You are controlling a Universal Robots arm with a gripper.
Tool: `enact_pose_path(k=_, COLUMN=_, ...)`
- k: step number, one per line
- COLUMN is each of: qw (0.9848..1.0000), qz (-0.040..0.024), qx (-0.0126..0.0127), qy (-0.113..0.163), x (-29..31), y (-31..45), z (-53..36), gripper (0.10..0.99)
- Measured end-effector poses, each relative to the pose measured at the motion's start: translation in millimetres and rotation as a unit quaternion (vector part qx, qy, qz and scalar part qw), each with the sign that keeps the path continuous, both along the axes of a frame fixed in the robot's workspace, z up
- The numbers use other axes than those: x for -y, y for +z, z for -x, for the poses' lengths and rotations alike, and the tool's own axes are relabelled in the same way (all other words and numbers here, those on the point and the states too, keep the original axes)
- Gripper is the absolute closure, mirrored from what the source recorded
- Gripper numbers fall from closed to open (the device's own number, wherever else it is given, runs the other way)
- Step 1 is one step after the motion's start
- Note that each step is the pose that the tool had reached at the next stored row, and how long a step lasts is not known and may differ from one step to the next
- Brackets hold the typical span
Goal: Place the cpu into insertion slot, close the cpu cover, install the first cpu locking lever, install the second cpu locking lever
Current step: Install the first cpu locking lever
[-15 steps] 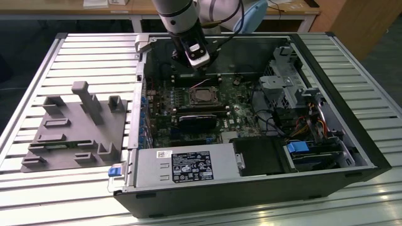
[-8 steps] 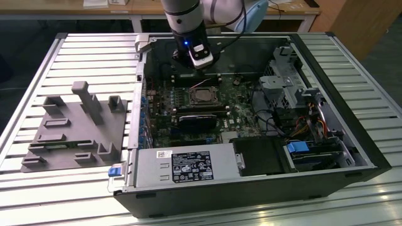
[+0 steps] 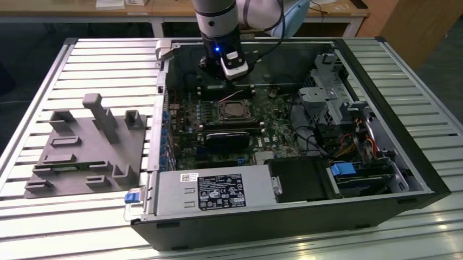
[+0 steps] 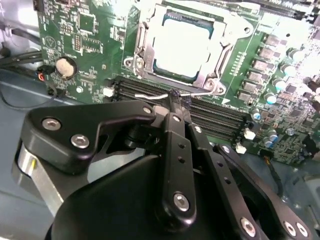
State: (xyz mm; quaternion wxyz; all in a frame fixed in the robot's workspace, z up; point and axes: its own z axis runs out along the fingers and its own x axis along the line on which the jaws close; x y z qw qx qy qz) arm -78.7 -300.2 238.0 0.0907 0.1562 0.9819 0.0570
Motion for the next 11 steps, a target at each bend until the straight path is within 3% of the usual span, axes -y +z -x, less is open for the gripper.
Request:
enact_pose_path(k=2, qw=1.0000, qz=-0.0004, qx=-0.0002, qy=0.000, x=0.0, y=-0.2, z=-0.1, gripper=0.984)
enact_pose_path(k=8, qw=1.0000, qz=-0.0014, qx=-0.0065, qy=0.000, x=-0.1, y=-4.1, z=-5.9, gripper=0.984)
enact_pose_path(k=11, qw=1.0000, qz=-0.0012, qx=-0.0069, qy=0.000, x=-0.1, y=-4.4, z=-6.1, gripper=0.984)
